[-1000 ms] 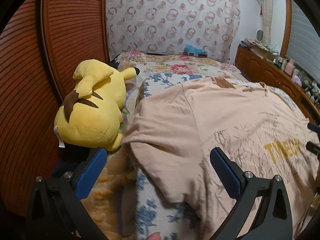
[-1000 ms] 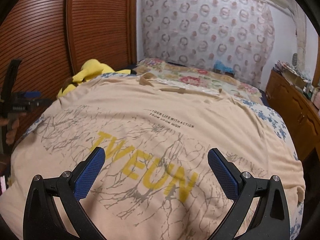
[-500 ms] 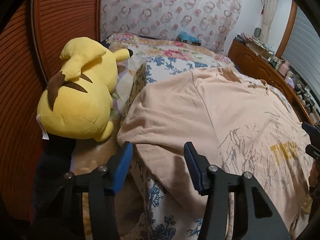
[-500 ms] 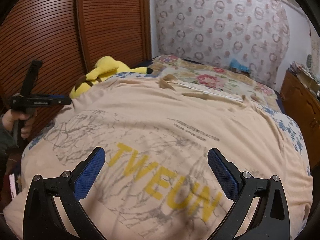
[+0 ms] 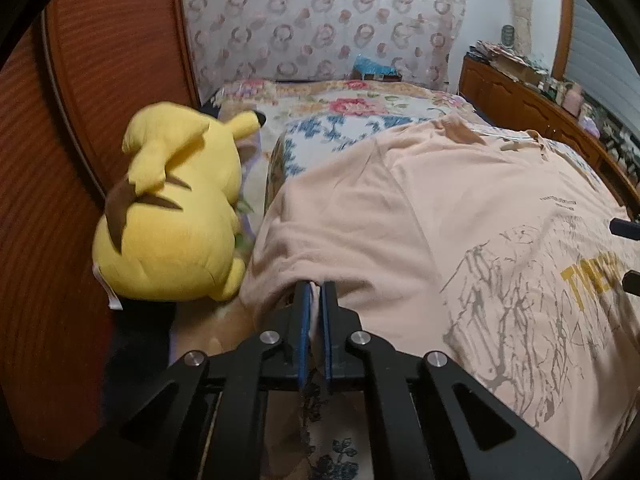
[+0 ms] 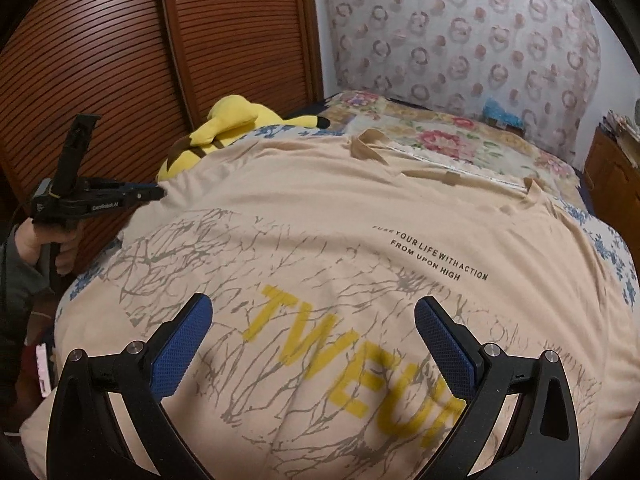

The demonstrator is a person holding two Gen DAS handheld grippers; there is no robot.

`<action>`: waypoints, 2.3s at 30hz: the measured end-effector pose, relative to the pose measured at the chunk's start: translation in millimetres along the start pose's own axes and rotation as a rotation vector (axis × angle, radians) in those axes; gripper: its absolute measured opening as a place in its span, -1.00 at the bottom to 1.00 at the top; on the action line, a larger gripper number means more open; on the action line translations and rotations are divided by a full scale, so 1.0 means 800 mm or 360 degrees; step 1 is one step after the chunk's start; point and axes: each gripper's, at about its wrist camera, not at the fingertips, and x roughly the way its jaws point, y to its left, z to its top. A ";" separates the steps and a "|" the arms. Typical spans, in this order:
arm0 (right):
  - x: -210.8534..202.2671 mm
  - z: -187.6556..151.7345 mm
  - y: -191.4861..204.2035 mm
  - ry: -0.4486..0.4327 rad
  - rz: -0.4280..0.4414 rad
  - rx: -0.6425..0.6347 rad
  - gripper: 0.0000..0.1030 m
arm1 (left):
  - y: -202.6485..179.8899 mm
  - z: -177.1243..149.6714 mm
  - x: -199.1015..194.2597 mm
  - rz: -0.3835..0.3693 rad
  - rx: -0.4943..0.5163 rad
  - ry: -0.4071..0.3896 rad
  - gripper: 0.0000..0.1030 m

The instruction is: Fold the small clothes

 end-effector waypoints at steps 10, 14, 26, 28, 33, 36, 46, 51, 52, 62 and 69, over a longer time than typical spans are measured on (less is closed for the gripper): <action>-0.016 -0.004 -0.023 -0.0036 -0.0027 0.0059 1.00 | -0.064 0.054 -0.047 -0.0147 0.0146 -0.0168 -0.98; -0.025 -0.006 -0.032 -0.0054 -0.0040 0.0079 1.00 | -0.108 0.066 -0.057 -0.0224 0.0218 -0.0179 -0.98; -0.027 -0.011 -0.047 -0.0045 -0.0062 0.0108 1.00 | -0.122 0.048 -0.097 -0.0258 0.0193 -0.0284 -0.52; -0.024 -0.008 -0.045 -0.0041 -0.0055 0.0098 0.99 | -0.107 0.043 -0.104 -0.0248 0.0145 -0.0313 -0.50; -0.012 0.009 -0.027 -0.0037 -0.0011 0.0012 0.92 | -0.078 0.025 -0.122 -0.0173 0.0057 -0.0390 -0.37; 0.000 0.025 -0.008 -0.0031 0.0036 -0.0067 0.82 | -0.060 0.013 -0.133 -0.0118 0.0016 -0.0450 -0.26; 0.065 0.069 0.069 0.0039 0.0211 -0.0295 0.58 | -0.032 -0.012 -0.156 -0.0052 -0.0008 -0.0556 0.30; 0.097 0.084 0.110 0.0081 0.0263 -0.0392 0.46 | -0.019 -0.025 -0.154 -0.0061 -0.0061 -0.0555 0.56; 0.103 0.087 0.116 0.0089 0.0272 -0.0407 0.43 | -0.017 -0.027 -0.153 -0.0058 -0.0068 -0.0551 0.56; 0.166 0.091 0.151 0.0222 0.0157 -0.0535 0.12 | -0.010 -0.045 -0.141 -0.0059 -0.0116 -0.0514 0.56; 0.142 0.107 0.115 0.0098 0.0179 -0.0425 -0.82 | -0.020 -0.046 -0.127 -0.0093 -0.0117 -0.0479 0.56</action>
